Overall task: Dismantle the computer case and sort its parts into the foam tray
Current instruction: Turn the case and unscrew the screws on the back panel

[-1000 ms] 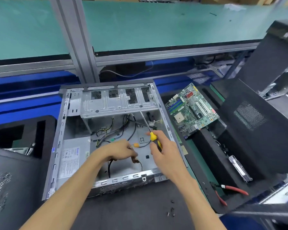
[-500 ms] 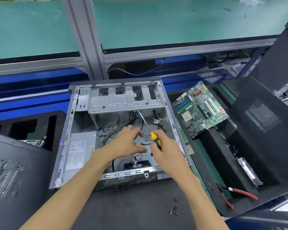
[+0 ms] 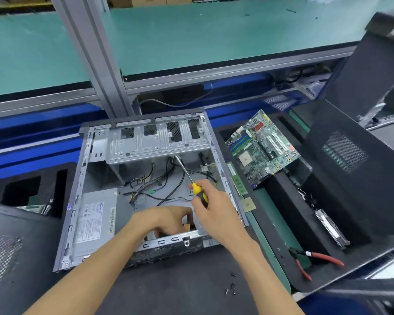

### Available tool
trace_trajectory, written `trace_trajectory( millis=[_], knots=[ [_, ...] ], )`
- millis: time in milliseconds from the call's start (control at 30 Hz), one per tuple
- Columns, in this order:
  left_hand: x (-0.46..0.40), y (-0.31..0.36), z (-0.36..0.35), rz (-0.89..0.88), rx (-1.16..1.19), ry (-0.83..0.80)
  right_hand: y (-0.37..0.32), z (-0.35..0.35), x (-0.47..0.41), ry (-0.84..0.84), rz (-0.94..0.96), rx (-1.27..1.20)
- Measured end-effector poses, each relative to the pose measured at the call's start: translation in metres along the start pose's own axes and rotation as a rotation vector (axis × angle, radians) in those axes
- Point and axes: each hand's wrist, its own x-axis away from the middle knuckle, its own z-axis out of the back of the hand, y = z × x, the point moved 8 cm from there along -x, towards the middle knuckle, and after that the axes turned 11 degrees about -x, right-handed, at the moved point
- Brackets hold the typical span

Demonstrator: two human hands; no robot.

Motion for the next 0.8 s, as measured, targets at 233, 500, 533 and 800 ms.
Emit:
trace_trajectory(
  millis=[233, 500, 533, 800],
  knots=[
    [0.032, -0.008, 0.041, -0.052, 0.322, 0.329, -0.012, 0.011, 0.006, 0.09, 0.041, -0.263],
    [0.084, -0.021, 0.1, -0.167, 0.861, 0.613, -0.019, 0.053, 0.021, 0.288, 0.065, -0.417],
    [0.09, -0.018, 0.108, -0.212, 0.914, 0.643, -0.02, 0.058, 0.022, 0.305, 0.056, -0.4],
    [0.115, 0.066, 0.126, -0.661, 1.432, 0.543, -0.013, 0.095, 0.034, 0.444, -0.077, -0.746]
  ],
)
